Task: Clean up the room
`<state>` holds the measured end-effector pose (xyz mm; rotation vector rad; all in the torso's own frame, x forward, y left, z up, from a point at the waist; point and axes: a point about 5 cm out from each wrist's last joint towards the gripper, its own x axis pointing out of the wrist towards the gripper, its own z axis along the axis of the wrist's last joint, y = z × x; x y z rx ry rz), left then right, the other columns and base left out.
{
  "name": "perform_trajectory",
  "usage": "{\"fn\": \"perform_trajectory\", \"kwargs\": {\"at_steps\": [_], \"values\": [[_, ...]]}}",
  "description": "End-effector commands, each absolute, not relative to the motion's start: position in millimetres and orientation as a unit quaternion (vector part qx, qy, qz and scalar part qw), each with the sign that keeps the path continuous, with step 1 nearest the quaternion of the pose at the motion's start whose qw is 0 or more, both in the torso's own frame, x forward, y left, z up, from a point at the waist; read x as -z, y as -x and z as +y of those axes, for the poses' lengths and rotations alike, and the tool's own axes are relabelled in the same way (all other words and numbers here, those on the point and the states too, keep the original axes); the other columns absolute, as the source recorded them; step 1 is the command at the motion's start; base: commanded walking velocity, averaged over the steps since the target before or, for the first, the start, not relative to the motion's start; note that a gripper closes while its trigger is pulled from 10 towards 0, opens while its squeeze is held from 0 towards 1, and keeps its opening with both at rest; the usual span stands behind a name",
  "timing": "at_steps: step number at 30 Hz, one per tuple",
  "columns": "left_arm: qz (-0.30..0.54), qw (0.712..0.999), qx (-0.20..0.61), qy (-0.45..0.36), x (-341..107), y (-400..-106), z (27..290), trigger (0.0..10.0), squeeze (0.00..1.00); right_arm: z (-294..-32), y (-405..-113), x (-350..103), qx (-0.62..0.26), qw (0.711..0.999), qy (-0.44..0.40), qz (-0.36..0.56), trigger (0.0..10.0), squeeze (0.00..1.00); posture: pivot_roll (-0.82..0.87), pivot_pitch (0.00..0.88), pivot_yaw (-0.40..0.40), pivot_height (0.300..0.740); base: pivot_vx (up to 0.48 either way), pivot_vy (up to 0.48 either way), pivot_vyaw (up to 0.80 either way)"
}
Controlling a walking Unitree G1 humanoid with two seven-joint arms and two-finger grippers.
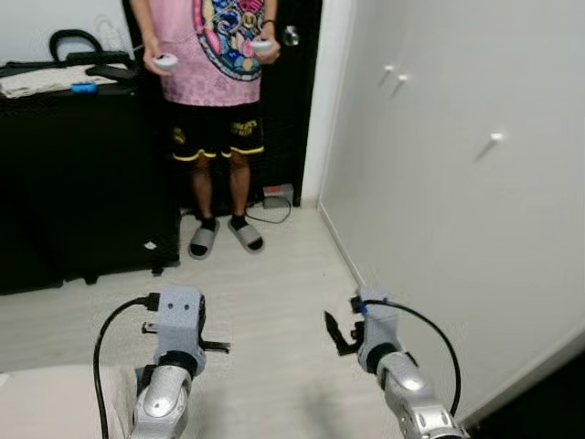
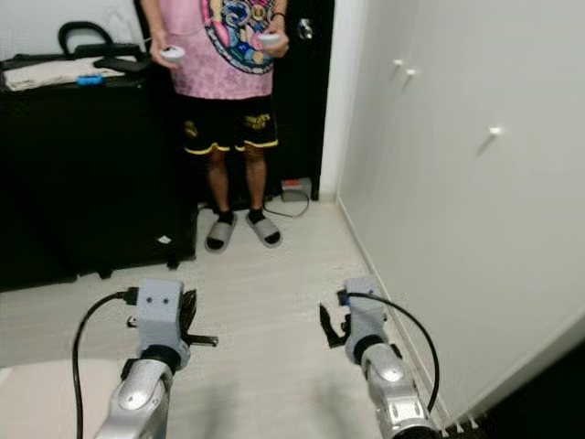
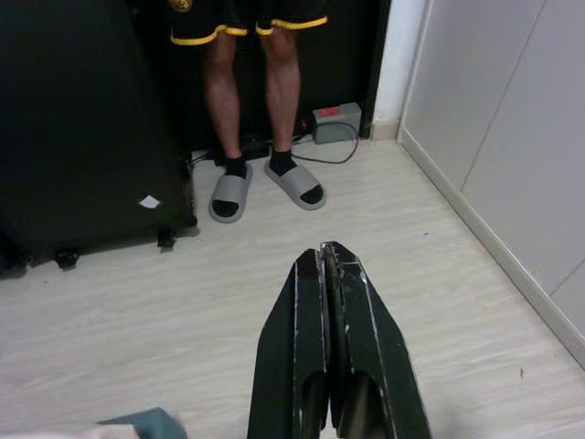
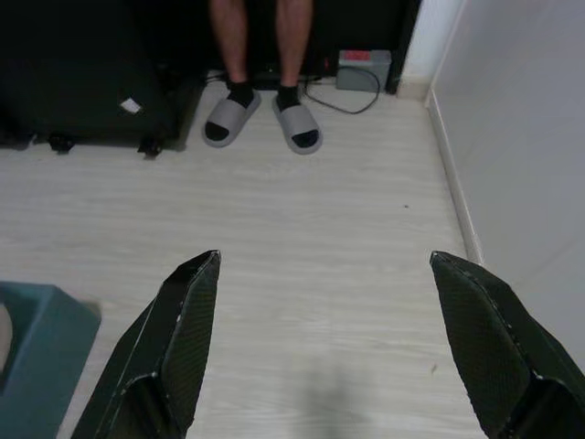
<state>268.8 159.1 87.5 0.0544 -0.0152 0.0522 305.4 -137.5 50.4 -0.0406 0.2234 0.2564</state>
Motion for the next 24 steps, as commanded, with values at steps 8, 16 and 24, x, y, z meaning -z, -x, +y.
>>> {"fn": "perform_trajectory", "kwargs": {"at_steps": [8, 16, 24], "values": [[-0.003, 0.999, -0.030, -0.024, -86.5, -267.2, 162.0, 10.0, 0.00, -135.7, -302.6, -45.5, -0.131, 0.984, 0.020, 0.122, 10.0, 0.00, -0.03, 0.098, -0.068, 0.740, 0.278, 0.000, 0.00], [-0.003, 0.999, -0.030, -0.023, -86.4, -267.0, 161.0, 10.0, 0.00, -136.3, -302.4, -45.2, -0.131, 0.983, 0.021, 0.123, 10.0, 0.00, -0.04, 0.102, -0.070, 0.740, 0.278, 0.000, 0.00], [-0.003, 0.999, -0.029, -0.021, -86.1, -266.7, 160.9, 10.0, 0.00, -136.0, -301.9, -45.1, -0.131, 0.983, 0.021, 0.123, 10.0, 0.00, -0.04, 0.105, -0.069, 0.740, 0.276, 0.000, 0.00]]}}
